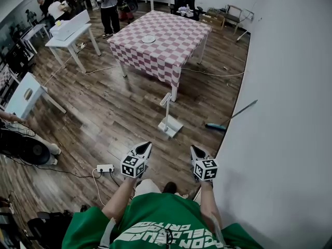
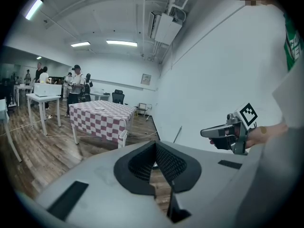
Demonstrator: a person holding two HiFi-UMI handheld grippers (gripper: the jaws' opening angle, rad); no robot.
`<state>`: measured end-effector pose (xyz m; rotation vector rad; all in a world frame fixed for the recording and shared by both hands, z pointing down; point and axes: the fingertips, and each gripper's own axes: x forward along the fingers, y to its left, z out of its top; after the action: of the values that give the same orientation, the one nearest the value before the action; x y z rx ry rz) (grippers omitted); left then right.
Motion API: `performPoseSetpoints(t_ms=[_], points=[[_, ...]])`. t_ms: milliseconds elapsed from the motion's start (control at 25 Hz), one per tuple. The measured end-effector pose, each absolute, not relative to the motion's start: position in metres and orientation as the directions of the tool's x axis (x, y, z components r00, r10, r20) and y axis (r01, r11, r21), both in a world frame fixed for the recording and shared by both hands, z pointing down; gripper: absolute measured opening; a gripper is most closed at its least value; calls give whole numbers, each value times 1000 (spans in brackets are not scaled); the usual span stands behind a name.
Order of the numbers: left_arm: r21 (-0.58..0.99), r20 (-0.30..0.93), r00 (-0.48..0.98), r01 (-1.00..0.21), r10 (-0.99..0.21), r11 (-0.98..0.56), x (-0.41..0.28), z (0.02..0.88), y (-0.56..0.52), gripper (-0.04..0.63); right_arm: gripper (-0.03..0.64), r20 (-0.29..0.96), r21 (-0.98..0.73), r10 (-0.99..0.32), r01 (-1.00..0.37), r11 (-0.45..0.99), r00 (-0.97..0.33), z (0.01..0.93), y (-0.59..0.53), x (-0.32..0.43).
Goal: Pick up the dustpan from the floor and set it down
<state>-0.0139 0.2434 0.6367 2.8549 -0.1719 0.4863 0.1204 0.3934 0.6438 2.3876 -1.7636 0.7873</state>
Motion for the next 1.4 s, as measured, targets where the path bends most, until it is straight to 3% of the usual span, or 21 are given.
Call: performPoseSetpoints(t_ms=[640, 1400], points=[[229, 328, 939, -185, -103, -956, 10, 647, 208, 5, 8, 453, -233, -874, -923, -305, 175, 655, 358, 146], [243, 287, 943, -239, -166, -940, 43, 632, 12, 4, 8, 467, -196, -871, -943, -268, 151, 644, 159, 196]])
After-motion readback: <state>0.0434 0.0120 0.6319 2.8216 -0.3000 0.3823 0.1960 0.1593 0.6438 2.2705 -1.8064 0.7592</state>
